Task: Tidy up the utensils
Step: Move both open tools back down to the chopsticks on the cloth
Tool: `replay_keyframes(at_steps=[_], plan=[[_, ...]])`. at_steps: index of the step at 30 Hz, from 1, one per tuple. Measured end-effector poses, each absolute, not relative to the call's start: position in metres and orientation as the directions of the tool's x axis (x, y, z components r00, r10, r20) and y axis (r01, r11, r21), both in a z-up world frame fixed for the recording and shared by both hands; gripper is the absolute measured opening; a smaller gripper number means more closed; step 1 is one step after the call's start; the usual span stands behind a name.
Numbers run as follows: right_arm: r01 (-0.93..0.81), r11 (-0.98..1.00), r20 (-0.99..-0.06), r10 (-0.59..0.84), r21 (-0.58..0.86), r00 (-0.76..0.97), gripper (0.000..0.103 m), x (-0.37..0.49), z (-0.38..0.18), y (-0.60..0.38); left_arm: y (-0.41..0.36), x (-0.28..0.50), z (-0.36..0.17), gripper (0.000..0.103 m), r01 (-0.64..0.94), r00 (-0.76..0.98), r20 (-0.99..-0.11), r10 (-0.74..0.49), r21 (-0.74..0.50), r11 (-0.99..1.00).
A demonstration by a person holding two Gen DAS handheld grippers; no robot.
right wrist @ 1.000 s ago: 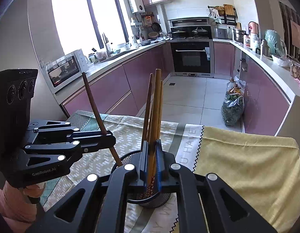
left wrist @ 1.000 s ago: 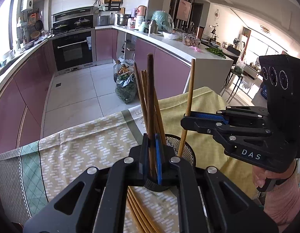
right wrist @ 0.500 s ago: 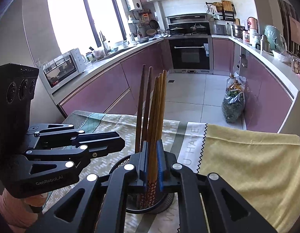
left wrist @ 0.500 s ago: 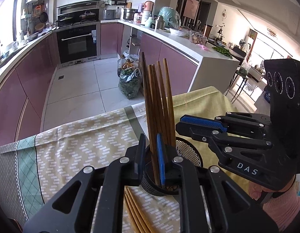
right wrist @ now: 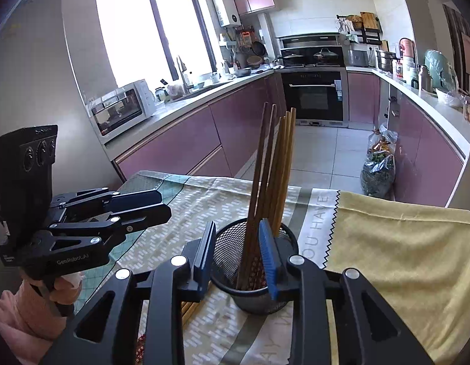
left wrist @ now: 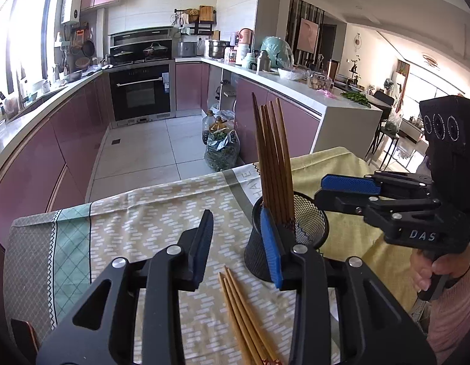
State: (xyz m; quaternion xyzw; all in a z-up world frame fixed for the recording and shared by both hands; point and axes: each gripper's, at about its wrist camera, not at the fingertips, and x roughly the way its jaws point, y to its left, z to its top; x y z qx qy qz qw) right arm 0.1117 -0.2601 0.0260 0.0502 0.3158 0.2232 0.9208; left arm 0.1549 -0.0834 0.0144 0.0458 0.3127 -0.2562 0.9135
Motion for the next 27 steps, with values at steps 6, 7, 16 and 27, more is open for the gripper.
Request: replay_keyframes(at_steps=[6,7,16,27], plan=[[-0.448,0.859,-0.541,0.505,0.246,0.672,0.037,0.076,0.02,-0.249,-0.059,0.132,-0.015,0.037,0.476,0.659,-0.631,-0.409,-0.073,0.877],[-0.454,0.854,-0.547,0.513,0.253,0.662,0.037,0.072,0.015,-0.246,-0.055,0.128,-0.023,0.037,0.471,0.65,-0.643,-0.405,-0.077,0.879],[-0.432,0.85,-0.661,0.514,0.303,0.546,0.039,0.064,-0.048,-0.212,-0.039,0.107,-0.085,0.039,0.454,0.554,-0.746,-0.37,-0.102,0.885],[-0.411,0.856,-0.716,0.497,0.312,0.49,0.039,0.052,-0.084,-0.19,-0.039,0.09,-0.109,0.04,0.457,0.519,-0.77,-0.37,-0.116,0.882]])
